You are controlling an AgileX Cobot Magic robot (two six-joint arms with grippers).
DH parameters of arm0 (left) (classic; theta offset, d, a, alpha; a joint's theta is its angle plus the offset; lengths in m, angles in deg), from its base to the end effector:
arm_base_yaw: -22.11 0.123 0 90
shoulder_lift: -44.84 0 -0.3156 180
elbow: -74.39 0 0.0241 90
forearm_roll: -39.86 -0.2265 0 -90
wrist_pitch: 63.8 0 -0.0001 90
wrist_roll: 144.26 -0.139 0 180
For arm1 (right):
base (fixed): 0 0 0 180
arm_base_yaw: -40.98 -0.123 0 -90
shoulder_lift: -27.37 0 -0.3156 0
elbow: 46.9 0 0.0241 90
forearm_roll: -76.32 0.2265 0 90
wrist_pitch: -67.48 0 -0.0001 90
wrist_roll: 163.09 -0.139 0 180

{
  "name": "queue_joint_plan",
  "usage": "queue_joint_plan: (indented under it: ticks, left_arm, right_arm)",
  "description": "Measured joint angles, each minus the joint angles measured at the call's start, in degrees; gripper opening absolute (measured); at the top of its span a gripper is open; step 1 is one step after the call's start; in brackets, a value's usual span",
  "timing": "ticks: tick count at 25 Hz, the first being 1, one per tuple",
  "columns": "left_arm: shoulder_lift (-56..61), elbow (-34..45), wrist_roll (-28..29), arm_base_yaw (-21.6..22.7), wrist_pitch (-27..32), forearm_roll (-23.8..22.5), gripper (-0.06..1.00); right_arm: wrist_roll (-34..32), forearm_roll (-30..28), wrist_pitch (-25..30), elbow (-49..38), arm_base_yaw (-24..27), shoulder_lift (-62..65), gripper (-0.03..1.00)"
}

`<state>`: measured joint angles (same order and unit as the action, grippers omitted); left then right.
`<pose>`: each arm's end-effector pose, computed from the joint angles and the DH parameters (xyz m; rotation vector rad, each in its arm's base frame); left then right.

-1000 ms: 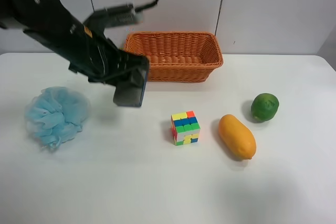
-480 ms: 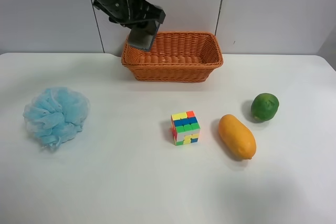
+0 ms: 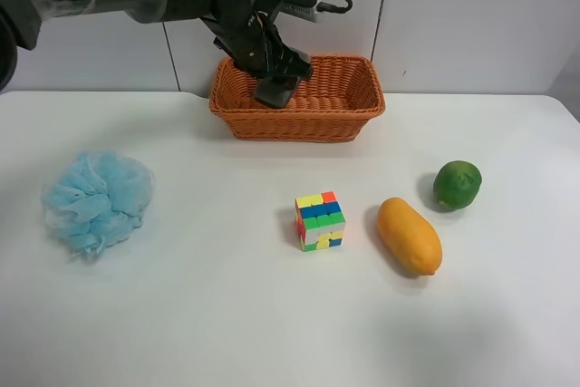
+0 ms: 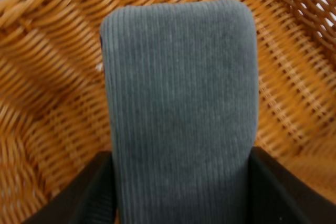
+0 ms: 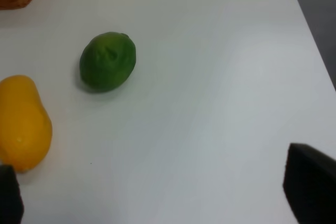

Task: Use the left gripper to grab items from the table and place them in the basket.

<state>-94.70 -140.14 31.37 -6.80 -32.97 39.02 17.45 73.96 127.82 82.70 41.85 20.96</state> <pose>0.4924 -0.2707 0.1926 0.6921 2.2762 -0.1904 -0.0138 -0.0048 0.2390 0.0074 2.0446 -0.0647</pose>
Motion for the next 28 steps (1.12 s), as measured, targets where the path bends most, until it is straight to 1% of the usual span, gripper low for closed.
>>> queue_joint_plan:
  ticks: [15,16,18,20,22,25,26,28]
  left_arm:
    - [-0.72,-0.63,-0.61,0.00,-0.74,-0.13,0.50]
    - [-0.72,-0.63,-0.68,0.00,-0.74,-0.13,0.55]
    - [-0.72,-0.63,-0.68,0.00,-0.74,-0.18,0.81]
    - [-0.72,-0.63,-0.68,0.00,-0.69,-0.18,0.93]
    - [-0.72,-0.63,-0.68,0.00,-0.69,-0.18,0.97]
    - [-0.72,-0.63,-0.68,0.00,-0.46,-0.18,0.99]
    - [-0.58,-0.63,-0.68,0.00,0.02,-0.18,0.99]
    - [0.23,-0.63,-0.10,0.00,2.99,-0.32,0.99]
  right_arm:
    - [0.00,0.00,0.00,0.00,0.00,0.00,0.99]
    - [0.00,0.00,0.00,0.00,0.00,0.00,0.99]
    - [0.00,0.00,0.00,0.00,0.00,0.00,0.99]
    - [0.00,0.00,0.00,0.00,0.00,0.00,0.99]
    - [0.00,0.00,0.00,0.00,0.00,0.00,0.99]
    - [0.00,0.00,0.00,0.00,0.00,0.00,0.99]
    - [0.00,0.00,0.00,0.00,0.00,0.00,0.99]
    - [0.00,0.00,0.00,0.00,0.00,0.00,0.99]
